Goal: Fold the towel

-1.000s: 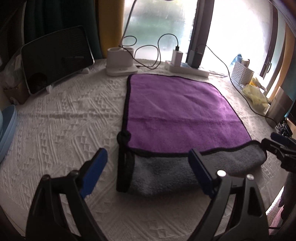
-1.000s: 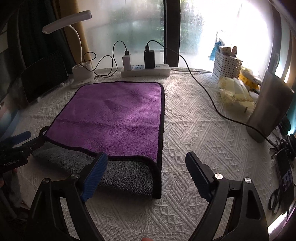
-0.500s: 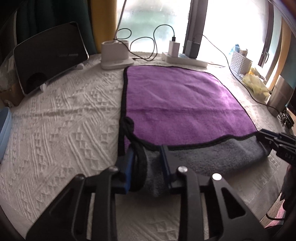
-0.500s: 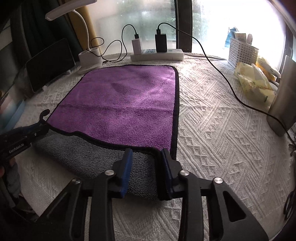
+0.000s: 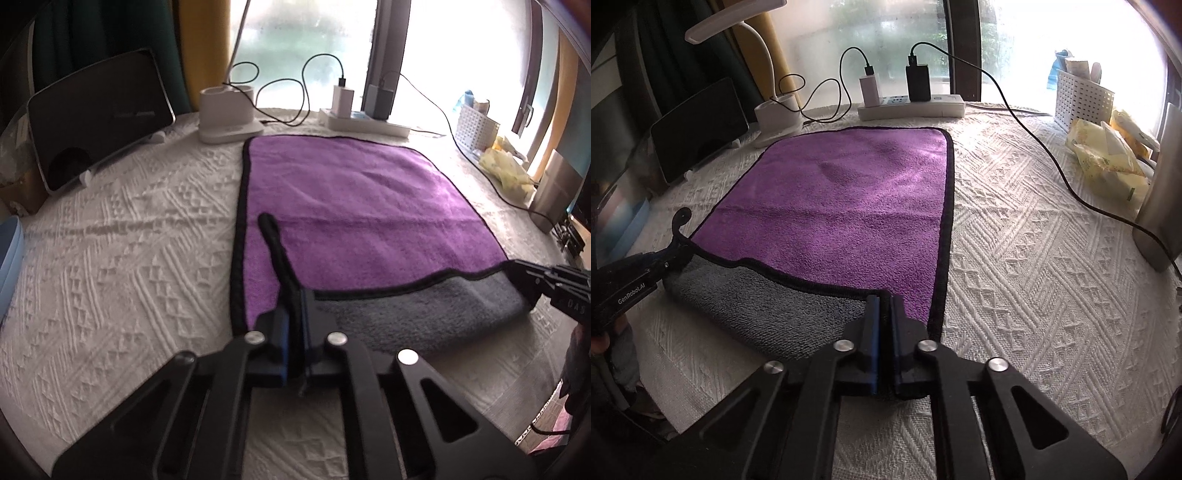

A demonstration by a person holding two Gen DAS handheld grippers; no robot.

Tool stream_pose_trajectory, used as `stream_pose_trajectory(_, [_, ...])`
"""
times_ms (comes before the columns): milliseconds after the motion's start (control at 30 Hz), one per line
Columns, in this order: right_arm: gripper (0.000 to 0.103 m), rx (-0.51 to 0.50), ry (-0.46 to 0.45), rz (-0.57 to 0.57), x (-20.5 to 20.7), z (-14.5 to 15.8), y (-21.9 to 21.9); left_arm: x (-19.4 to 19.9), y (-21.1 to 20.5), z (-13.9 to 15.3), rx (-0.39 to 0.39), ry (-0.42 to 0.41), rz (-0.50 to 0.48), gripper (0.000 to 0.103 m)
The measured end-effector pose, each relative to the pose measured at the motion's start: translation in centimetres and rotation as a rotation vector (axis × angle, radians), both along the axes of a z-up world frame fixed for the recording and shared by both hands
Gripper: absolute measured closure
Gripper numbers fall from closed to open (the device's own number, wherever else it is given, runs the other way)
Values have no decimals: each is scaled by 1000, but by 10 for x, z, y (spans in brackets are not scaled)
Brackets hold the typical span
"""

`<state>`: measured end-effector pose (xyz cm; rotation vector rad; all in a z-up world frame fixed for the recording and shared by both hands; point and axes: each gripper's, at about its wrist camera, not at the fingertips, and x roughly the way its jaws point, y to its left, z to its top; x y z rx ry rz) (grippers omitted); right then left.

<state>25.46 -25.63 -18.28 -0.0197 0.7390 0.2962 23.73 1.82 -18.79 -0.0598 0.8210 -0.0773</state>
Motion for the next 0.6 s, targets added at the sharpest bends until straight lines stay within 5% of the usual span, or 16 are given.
stream_pose_trajectory(600, [99, 24, -213, 10, 0, 85, -2, 17, 10, 83, -24, -175, 24, 99])
